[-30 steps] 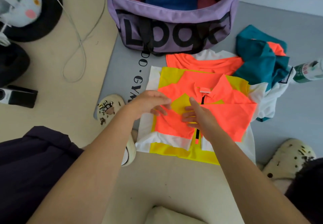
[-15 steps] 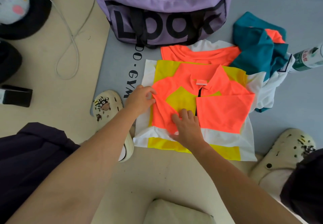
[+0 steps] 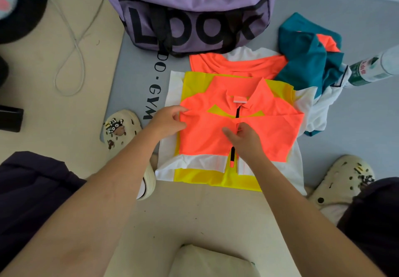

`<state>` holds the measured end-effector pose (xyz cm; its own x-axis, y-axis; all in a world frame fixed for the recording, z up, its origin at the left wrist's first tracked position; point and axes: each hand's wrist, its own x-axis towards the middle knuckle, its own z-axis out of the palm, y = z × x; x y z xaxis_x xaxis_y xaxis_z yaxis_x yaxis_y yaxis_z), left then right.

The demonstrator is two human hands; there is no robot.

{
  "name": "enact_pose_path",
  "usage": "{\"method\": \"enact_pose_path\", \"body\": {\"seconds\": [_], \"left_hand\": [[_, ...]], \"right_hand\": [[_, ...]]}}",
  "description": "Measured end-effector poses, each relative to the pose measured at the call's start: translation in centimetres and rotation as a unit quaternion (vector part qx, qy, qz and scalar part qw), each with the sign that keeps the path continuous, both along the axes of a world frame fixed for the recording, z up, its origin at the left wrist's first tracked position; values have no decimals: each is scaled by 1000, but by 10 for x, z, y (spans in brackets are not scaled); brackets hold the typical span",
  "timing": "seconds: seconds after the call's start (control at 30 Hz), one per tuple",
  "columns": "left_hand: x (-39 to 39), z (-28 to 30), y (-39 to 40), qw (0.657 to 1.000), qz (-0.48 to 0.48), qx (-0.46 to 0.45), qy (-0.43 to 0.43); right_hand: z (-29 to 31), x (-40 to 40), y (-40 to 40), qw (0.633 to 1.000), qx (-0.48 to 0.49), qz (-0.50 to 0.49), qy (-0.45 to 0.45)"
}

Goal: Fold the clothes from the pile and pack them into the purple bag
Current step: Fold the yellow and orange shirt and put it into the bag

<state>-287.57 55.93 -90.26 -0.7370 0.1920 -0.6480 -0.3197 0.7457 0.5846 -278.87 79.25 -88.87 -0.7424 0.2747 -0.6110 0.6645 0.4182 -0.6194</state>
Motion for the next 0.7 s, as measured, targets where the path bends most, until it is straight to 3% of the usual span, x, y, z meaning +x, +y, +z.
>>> {"method": "enact_pose_path", "body": {"seconds": [0.3, 0.37, 0.47, 0.6, 0.7], "left_hand": [[-8, 5, 13, 982, 51, -115, 144], [2, 11, 22, 971, 73, -139, 179], [28, 23, 57, 967, 2, -105, 230], [71, 26, 119, 992, -87, -6, 90], [100, 15, 147, 986, -167, -8, -16]], "right_hand": [[-7, -1, 9, 997, 64, -1, 37], [-5, 4, 20, 993, 108, -29, 40], [0, 25, 51, 973, 186, -129, 54], [3, 64, 103, 948, 239, -209, 5], [0, 86, 128, 958, 217, -152, -106]]}}
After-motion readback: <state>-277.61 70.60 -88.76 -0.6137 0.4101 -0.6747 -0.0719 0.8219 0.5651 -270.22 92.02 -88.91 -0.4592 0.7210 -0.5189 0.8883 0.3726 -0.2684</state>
